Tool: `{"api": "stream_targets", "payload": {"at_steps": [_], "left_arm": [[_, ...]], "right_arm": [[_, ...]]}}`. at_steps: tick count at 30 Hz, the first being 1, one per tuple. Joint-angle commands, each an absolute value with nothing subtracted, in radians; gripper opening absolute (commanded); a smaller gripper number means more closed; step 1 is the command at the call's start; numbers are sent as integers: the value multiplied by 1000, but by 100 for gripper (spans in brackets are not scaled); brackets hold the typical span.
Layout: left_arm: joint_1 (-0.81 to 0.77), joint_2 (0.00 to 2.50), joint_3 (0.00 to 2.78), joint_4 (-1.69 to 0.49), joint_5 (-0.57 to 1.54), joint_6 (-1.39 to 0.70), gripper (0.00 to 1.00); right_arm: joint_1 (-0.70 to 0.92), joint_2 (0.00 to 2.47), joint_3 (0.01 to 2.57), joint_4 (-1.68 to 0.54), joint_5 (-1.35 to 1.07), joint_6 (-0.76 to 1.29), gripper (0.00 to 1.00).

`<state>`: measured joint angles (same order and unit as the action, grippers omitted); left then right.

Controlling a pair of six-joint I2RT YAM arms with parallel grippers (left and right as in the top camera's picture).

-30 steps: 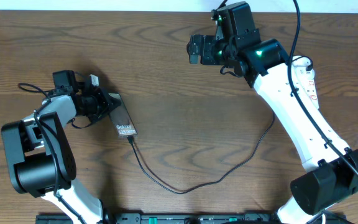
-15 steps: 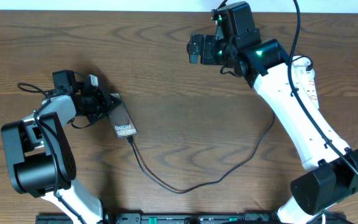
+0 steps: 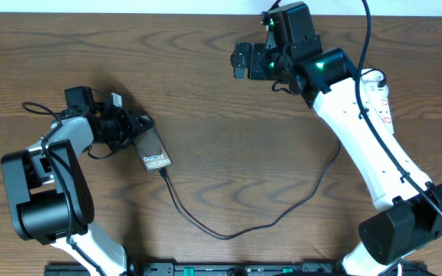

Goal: Plug charger to phone and switch on socket

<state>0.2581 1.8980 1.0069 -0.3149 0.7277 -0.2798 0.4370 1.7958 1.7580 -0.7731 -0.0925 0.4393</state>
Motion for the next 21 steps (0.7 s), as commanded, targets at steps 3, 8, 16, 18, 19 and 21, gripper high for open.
{"api": "stream_targets", "payload": {"at_steps": [3,8,16,18,19,21], "left_arm": [[258,1908,999,-386,560,-266,44],[258,1908,999,-404,540,-267,44],[258,1908,999,-456,469,-266,44],[258,1908,999,-464,461,-267,44],[258,1908,999,-472,454,-266,44],[258,1908,999,-484,451,-266,44]], "right_arm": [[447,1773,1772,-772,-80,433,99],[447,1773,1772,-774,-80,432,99],[447,1773,1772,-775,-80,432,99],[447,1773,1772,-775,-80,432,99],[447,1773,1772,-775,-80,432,99],[447,1773,1772,-775,-80,432,99]]}}
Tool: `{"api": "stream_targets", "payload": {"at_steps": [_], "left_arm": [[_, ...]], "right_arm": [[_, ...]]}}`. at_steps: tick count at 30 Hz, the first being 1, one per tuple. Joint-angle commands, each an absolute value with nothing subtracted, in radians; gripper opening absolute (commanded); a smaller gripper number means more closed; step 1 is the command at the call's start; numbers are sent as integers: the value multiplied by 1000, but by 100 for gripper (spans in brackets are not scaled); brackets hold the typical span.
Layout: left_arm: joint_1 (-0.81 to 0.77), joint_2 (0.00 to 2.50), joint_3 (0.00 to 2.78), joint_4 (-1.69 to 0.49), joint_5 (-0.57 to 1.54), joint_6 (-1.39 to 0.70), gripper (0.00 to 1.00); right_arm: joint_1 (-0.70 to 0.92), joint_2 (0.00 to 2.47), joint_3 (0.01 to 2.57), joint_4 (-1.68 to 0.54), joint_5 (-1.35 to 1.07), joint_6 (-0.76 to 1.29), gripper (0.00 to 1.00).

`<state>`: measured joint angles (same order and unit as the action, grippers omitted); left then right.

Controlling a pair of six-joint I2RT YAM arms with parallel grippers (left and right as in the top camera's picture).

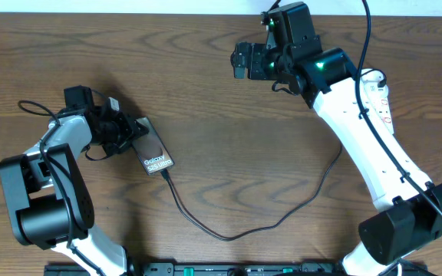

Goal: Plug charger to phone and switch on socket

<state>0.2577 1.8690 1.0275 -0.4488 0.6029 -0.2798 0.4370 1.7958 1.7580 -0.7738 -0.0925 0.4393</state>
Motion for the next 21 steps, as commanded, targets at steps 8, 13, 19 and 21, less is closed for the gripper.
{"api": "stream_targets", "payload": {"at_steps": [8,13,19,21], "left_arm": [[258,1908,999,-534,381,-266,44],[258,1908,999,-564,346,-266,44],[258,1908,999,-578,346,-266,44],[258,1908,999,-588,346,-266,44]], "right_arm": [[447,1773,1772,-779,-80,432,99],[447,1773,1772,-778,-81,433,99],[447,1773,1772,-778,-80,433,99],[447,1773,1772,-779,-80,433,99]]}}
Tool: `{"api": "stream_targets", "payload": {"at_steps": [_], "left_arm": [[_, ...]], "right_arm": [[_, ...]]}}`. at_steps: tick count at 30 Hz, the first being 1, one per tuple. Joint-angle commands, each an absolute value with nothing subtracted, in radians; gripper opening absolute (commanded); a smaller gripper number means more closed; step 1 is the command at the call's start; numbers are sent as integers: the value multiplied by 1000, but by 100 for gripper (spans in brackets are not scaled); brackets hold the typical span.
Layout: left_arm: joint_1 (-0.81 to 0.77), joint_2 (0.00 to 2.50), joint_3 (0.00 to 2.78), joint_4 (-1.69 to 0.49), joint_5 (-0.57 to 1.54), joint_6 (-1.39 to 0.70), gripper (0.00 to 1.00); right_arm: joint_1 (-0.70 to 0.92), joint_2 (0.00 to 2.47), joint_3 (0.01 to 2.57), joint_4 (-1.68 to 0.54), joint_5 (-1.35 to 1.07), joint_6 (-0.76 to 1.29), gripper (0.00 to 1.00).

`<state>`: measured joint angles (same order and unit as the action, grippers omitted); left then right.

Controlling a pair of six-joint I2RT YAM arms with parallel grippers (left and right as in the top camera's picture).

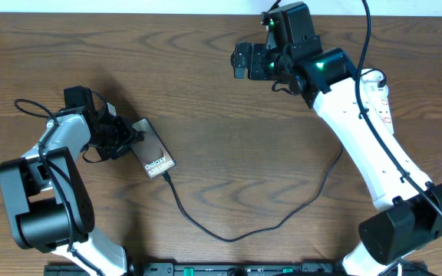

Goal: Plug charger to phone and switch on socket

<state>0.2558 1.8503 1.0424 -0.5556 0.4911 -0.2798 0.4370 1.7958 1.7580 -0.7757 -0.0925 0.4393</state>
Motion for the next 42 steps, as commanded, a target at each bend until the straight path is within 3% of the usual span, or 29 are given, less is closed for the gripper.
{"api": "stream_targets", "payload": {"at_steps": [1,10,12,22,29,35,42], "left_arm": [[258,1908,999,-594,346,-266,44],[258,1908,999,-606,346,-266,44],[258,1908,999,-606,352,-252,51],[258,1810,1007,-606,411,-176,63],[258,1592,1007,-654,466,-165,68],[258,1373,1007,-658,559,-164,90],[258,1157,1007,-647,622,-164,92]], "right_arm": [[447,1773,1772,-779,-81,433,99],[447,1773,1772,-779,-81,433,99],[447,1773,1772,-781,-81,433,99],[447,1773,1772,-782,-79,432,99],[447,1773,1772,-783,-65,432,99],[446,1773,1772,-815,-6,432,99],[413,1764,1777,-838,28,430,99]]}}
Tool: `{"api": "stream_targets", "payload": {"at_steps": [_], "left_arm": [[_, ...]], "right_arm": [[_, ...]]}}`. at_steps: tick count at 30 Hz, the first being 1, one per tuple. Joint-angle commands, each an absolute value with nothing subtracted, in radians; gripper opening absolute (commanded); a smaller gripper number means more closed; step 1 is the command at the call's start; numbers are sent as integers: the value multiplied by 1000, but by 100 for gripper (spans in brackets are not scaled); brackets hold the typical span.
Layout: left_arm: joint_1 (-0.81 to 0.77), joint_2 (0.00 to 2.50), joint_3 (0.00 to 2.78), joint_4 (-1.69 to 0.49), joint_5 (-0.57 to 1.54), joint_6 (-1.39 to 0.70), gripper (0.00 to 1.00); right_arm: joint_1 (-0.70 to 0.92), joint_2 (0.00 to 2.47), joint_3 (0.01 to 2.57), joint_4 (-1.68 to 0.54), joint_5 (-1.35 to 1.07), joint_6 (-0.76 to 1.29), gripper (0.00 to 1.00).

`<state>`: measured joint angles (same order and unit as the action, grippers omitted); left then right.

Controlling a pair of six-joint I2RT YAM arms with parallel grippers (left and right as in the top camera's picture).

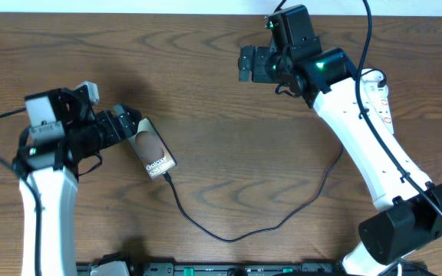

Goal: Plug charger to phone and switch on socket

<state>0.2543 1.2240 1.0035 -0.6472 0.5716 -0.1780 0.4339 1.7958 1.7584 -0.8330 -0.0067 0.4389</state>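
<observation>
The dark phone [153, 148], labelled Galaxy, lies tilted on the wooden table left of centre. The black charger cable [229, 236] is plugged into its lower end and loops right, up toward the white socket strip [380, 90] at the right edge. My left gripper [126, 123] sits open just left of the phone's upper end, and I see nothing between its fingers. My right gripper [245, 64] hangs open and empty over the far middle of the table, well left of the socket strip. The right arm hides most of the strip.
The wooden table [229, 146] fills the view, with its far edge along the top. The right arm's own cable [365, 46] runs up past the socket strip. A black rail [229, 268] lies along the near edge.
The left arm has risen and swung round; its gripper is still by the phone's upper end. The right gripper has shifted slightly to the right. The phone and cable lie as before.
At first my left gripper was at the phone's upper end, with the cable plugged in. At each later moment it sat a little further left and the phone turned slightly. Now the left arm is raised, and the right gripper, still until now, has shifted right.
</observation>
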Motion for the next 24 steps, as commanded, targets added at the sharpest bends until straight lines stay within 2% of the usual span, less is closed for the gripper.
{"api": "stream_targets", "payload": {"at_steps": [1,11,15,24], "left_arm": [[258,1134,1007,-647,622,-164,92],[258,1060,1007,-643,622,-149,93],[258,1061,1007,-638,621,-149,93],[258,1063,1007,-612,622,-142,93]], "right_arm": [[402,1760,1781,-842,27,434,99],[151,1666,1907,-982,4,408,99],[-67,1642,1946,-1055,-73,372,99],[-509,1704,1948,-1160,-477,169,99]]}}
